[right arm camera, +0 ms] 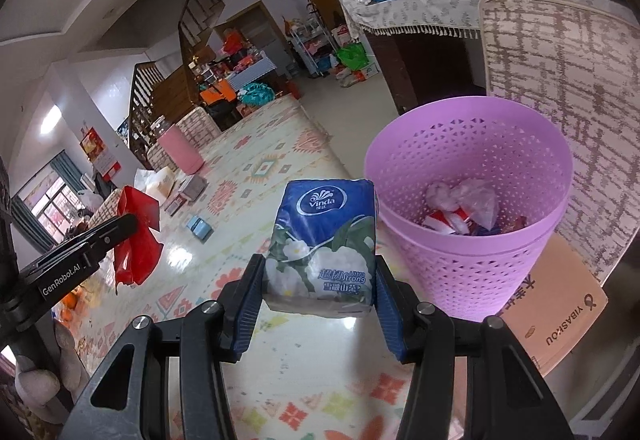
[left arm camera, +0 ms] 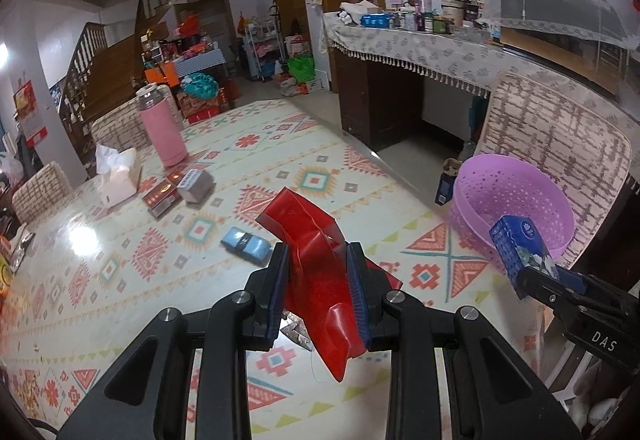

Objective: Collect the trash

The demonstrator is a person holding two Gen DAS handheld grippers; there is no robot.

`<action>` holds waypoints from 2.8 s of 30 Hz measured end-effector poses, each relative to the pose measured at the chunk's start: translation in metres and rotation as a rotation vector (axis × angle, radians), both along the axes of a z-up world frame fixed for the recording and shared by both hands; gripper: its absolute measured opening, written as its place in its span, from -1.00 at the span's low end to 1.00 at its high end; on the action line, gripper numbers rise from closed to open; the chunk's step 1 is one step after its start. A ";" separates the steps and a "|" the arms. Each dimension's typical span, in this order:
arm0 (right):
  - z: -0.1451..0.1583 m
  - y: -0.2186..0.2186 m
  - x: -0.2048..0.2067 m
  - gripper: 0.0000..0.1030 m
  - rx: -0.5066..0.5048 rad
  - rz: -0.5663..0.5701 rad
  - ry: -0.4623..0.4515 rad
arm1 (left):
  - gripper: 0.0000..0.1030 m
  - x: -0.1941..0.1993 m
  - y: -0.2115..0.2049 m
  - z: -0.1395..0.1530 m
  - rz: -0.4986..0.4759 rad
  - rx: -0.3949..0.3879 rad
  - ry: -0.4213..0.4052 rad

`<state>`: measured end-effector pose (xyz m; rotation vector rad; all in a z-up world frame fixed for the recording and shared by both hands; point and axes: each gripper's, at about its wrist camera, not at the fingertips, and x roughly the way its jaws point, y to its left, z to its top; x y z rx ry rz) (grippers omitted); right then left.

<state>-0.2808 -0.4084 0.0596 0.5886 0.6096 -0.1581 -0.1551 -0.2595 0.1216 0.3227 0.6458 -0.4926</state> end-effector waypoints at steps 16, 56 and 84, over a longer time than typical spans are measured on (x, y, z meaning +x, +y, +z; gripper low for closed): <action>0.003 -0.041 -0.025 0.09 0.015 -0.071 -0.005 | -0.46 -0.009 -0.053 0.001 -0.086 0.018 0.008; 0.007 -0.077 -0.020 0.10 0.002 -0.105 0.012 | -0.46 0.002 -0.100 -0.004 -0.139 0.016 0.048; -0.031 0.065 0.046 0.35 -0.070 0.172 0.178 | 0.02 0.065 0.075 -0.081 0.075 -0.134 0.463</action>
